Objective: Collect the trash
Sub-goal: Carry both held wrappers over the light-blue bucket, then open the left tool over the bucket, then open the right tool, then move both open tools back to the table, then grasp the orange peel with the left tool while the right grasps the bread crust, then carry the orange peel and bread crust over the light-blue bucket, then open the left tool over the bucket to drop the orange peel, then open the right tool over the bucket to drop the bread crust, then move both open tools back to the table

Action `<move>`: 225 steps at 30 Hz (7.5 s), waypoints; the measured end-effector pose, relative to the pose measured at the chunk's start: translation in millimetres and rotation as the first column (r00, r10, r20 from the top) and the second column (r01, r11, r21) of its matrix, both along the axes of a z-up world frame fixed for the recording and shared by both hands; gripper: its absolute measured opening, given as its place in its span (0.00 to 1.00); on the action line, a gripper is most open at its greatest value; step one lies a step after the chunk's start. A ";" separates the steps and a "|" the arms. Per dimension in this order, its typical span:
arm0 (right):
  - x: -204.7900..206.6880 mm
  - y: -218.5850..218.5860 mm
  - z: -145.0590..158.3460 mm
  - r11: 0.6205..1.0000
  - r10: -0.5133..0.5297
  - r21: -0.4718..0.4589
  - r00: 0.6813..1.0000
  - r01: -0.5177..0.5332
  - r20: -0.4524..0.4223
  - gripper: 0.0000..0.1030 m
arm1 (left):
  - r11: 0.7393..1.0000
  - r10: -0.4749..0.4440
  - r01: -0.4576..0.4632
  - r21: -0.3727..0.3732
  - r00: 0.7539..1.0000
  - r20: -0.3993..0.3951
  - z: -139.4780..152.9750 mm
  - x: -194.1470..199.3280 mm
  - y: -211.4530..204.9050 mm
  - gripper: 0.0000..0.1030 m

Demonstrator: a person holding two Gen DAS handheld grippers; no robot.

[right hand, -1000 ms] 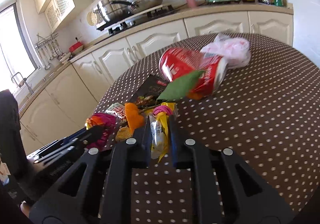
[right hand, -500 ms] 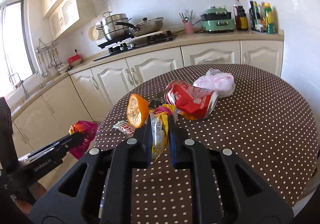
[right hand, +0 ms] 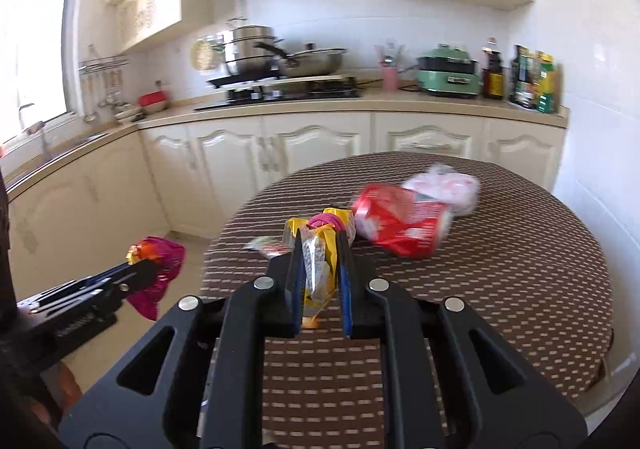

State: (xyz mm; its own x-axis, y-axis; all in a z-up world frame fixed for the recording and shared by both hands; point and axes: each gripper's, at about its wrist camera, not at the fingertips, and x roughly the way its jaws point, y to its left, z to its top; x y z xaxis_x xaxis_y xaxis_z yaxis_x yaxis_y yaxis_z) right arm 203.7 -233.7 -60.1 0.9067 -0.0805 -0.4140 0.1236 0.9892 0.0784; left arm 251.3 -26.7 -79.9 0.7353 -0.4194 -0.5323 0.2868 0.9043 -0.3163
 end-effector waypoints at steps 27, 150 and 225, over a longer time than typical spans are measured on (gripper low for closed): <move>157.1 256.3 -213.1 0.867 0.494 0.160 0.773 -0.472 -0.397 0.14 | 0.918 0.388 -0.382 0.102 0.823 -0.415 -214.6 101.4 238.6 0.31; 80.3 46.0 -60.1 0.967 0.253 0.068 0.940 -0.244 -0.227 0.25 | 0.977 0.209 -0.211 -0.025 0.976 -0.065 -44.9 41.8 62.8 0.31; 197.8 277.9 -228.1 0.846 0.527 0.188 0.729 -0.499 -0.436 0.42 | 0.879 0.446 -0.476 0.038 0.791 -0.420 -224.5 97.8 266.3 0.47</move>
